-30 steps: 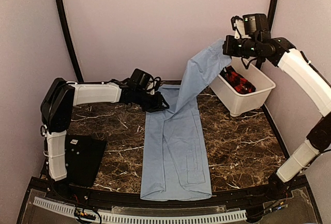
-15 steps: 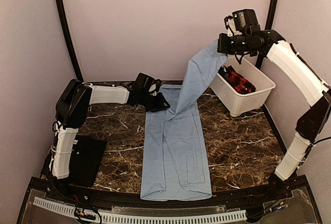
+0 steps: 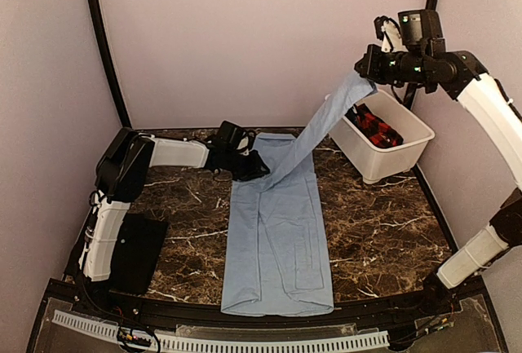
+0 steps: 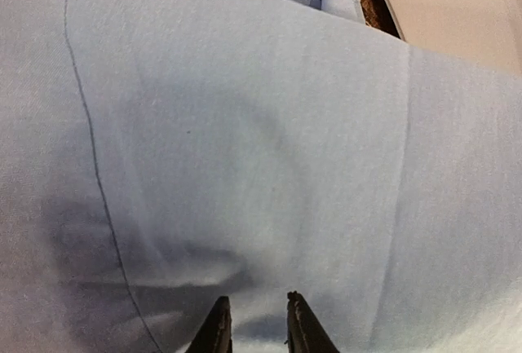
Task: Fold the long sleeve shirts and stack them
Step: Fold the 1/3-folded shirt at the center of the board, then place the sleeve of the rectangle-folded shirt.
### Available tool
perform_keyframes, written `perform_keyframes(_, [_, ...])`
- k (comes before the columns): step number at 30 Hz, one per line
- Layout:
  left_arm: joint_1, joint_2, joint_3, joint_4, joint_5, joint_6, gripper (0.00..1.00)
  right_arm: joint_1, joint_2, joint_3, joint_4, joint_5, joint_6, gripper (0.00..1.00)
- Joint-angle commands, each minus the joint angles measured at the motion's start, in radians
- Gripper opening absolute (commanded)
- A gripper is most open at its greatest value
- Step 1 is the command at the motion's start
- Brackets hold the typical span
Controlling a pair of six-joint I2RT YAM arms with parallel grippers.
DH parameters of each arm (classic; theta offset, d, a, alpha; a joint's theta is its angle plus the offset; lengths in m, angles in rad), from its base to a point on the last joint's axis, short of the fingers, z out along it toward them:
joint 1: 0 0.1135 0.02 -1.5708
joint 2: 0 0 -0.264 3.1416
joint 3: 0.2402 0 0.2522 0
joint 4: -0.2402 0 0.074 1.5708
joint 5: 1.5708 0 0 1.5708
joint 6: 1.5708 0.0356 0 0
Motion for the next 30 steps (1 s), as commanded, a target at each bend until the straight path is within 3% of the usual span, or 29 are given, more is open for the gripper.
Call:
perform_keyframes(1, [0.007,0.009,0.044,0.025,0.012,-0.016,0.23,0.051,-0.035,-0.078,0.042,-0.052,0.05,0.0])
perform_keyframes(8, [0.007,0.009,0.069,0.022,0.043,-0.005,0.24,0.134,-0.046,-0.204,0.068,-0.081,0.059,0.0])
perform_keyframes(18, [0.013,-0.055,0.028,0.016,0.035,-0.016,0.23,0.339,0.074,-0.222,0.108,-0.072,0.076,0.0])
perform_keyframes(30, [0.126,-0.373,-0.395,0.092,-0.017,-0.06,0.23,0.541,0.293,-0.336,0.165,-0.12,0.041,0.0])
